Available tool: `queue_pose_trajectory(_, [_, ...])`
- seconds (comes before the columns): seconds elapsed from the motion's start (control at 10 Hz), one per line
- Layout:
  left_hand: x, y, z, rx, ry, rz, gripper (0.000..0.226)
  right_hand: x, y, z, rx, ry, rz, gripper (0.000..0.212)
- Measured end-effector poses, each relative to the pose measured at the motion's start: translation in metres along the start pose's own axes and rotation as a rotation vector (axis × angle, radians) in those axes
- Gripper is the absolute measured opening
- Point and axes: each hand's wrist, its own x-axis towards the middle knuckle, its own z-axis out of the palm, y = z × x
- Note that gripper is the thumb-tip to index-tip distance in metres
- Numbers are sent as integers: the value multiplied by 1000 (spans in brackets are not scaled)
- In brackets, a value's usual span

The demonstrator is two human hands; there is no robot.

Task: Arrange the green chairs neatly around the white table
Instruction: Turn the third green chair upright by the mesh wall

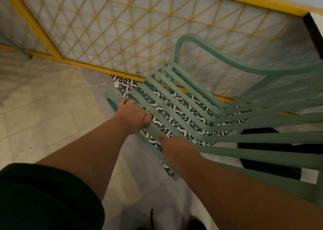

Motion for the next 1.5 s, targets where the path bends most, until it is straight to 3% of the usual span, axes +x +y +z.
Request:
queue_pose_trajectory(0.2, [-14, 12, -8, -13, -37, -56, 58, 13, 1, 12, 37, 1, 79, 60])
queue_pose_trajectory(0.3, [-18, 22, -6, -106, -42, -100, 50, 14, 0, 15, 124, 49, 137, 68])
queue_pose_trajectory(0.5, [-28, 55, -15, -472, 133, 17, 36, -21, 3, 1, -32, 87, -75, 37])
queue_pose_trajectory(0.6, [-30, 76, -26, -590, 176, 33, 34, -49, 14, 2, -39, 51, 84, 51])
queue_pose_trajectory(0.7, [-41, 107, -29, -702, 110, 44, 35, -86, 29, -1, -76, -12, 168, 63])
queue_pose_trajectory(0.8, [-53, 139, -14, -343, -47, 80, 42, -115, 35, -10, -149, -93, 159, 62])
queue_pose_trajectory(0.9, [-47, 143, -12, -106, -86, 67, 49, -133, 40, -26, -112, -99, 126, 47])
queue_pose_trajectory(1.1, [-45, 143, -21, 89, -137, 160, 44, -174, 52, -79, -49, 53, -63, 34])
queue_pose_trajectory(1.2, [-42, 142, -18, 73, -134, 152, 45, -199, 74, -105, 14, 203, -130, 36])
queue_pose_trajectory(1.3, [-40, 141, -14, 67, -137, 158, 38, -204, 97, -110, -102, 192, -124, 46])
queue_pose_trajectory(1.4, [-38, 141, -11, 79, -133, 160, 39, -199, 98, -94, -356, -96, -63, 39])
queue_pose_trajectory(1.5, [-37, 138, -6, 90, -128, 148, 45, -187, 91, -87, -416, -178, -70, 25])
